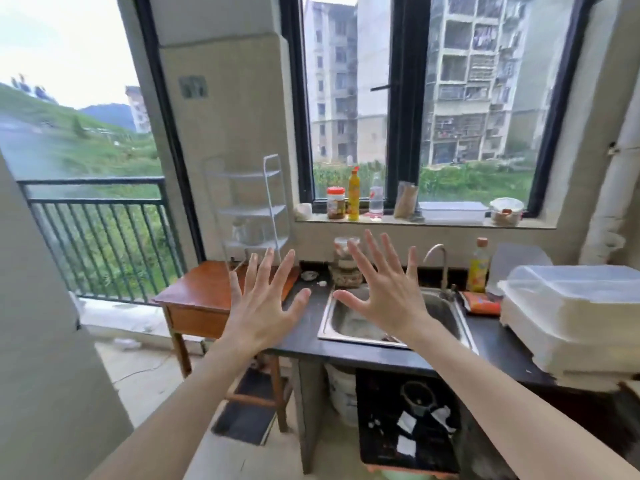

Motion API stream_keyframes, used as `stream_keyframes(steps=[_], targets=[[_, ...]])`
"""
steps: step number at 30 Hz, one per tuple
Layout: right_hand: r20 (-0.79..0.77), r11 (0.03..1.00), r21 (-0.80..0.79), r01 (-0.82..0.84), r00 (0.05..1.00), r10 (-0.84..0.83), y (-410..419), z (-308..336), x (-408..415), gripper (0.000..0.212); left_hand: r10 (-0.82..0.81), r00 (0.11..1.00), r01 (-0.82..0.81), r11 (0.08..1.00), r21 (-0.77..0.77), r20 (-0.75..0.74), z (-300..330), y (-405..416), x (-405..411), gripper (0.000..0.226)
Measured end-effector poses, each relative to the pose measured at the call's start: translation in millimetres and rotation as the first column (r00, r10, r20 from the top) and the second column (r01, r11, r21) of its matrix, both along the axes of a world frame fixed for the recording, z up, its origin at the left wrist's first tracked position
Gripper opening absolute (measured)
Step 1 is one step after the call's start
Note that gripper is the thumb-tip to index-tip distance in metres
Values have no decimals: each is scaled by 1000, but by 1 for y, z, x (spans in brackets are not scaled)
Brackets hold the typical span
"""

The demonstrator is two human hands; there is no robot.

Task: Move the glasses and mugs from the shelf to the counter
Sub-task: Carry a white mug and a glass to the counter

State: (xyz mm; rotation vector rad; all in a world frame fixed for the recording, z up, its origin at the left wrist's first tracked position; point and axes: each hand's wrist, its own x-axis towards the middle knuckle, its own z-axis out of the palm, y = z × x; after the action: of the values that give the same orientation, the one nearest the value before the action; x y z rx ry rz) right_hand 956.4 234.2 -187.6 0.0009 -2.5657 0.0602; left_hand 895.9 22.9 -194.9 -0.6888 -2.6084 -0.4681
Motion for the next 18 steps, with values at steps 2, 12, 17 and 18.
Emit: stream_keyframes(steps=[2, 12, 17, 18], targets=[[-1, 999, -6, -32, 999, 32, -18, -2, -35, 85, 55, 998, -54, 998, -14, 10, -6, -22, -26, 68], [6, 985, -39, -166, 986, 166, -61, -19, -222, 85, 194, 977, -193, 981, -24, 93, -32, -76, -187, 67], [-13, 975, -70, -211, 977, 211, -72, -11, -321, 86, 230, 968, -227, 973, -37, 102, -20, -86, -276, 68], [-8, 974, -78, -215, 977, 215, -75, -11, -338, 86, 229, 967, -226, 973, -39, 108, -20, -87, -291, 68]])
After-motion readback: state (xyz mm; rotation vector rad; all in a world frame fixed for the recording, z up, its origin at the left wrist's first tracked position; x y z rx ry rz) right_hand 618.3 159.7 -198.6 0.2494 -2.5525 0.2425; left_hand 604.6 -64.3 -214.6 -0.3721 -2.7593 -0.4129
